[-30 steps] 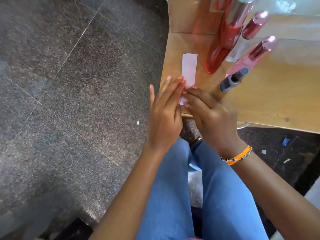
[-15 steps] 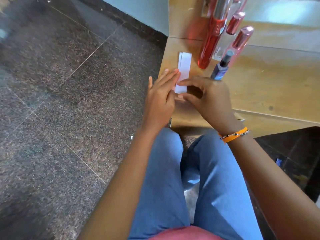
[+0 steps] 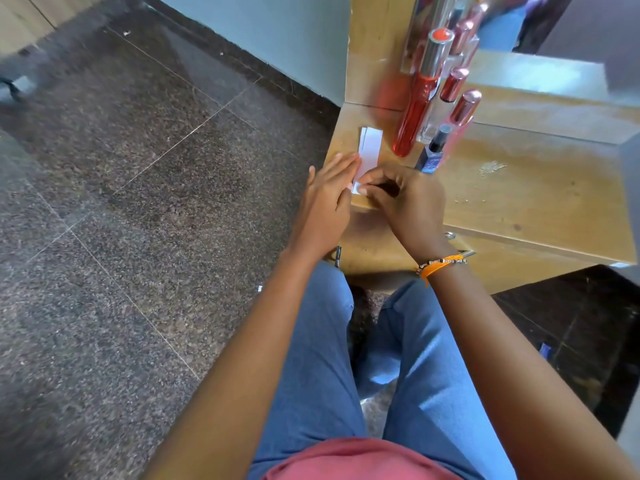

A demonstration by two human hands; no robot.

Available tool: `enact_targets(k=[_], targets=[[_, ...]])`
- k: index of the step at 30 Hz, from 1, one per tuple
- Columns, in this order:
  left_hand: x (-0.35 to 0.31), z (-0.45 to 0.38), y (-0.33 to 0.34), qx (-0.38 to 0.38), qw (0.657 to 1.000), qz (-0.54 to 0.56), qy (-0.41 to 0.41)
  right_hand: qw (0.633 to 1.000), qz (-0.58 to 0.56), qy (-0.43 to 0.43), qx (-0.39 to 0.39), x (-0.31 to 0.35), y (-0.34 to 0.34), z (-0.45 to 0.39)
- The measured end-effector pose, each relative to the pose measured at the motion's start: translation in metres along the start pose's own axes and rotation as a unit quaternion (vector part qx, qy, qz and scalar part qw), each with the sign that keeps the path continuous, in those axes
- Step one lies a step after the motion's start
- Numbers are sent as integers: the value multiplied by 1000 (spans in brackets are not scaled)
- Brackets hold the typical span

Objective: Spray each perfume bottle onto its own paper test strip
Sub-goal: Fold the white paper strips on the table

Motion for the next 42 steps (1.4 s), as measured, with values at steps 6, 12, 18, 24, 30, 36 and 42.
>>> enact_targets(k=[6, 12, 18, 24, 30, 36, 42], targets=[[2, -1, 2, -2, 1000, 3, 0, 997, -33, 62, 15, 0, -1, -7], [3, -2, 1, -2, 1000, 1, 7, 996, -50, 74, 21, 0, -1, -12], [3, -1, 1, -3, 1000, 5, 5, 992, -93, 82, -14, 3, 1, -3], [-1, 0, -1, 1, 1000, 14, -3, 978, -188, 67, -57, 4, 0, 4], [-13, 3, -10, -25, 998, 53, -18, 984, -124, -17, -127, 10, -10, 22], [-49, 16, -32, -19, 983, 104, -149, 976, -82, -128, -158, 25, -31, 40], [-68, 24, -27, 74, 919, 312, -230, 976, -87, -161, -121, 29, -41, 64]])
Point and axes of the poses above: each hand's wrist, its own z-axis away from the middle knuckle, its own y-axis out of the palm, x = y × z, the point moved 2 cm from there along -z, towards the middle knuckle, and after that the axes turned 6 degrees about -z, right-handed, at the moved point
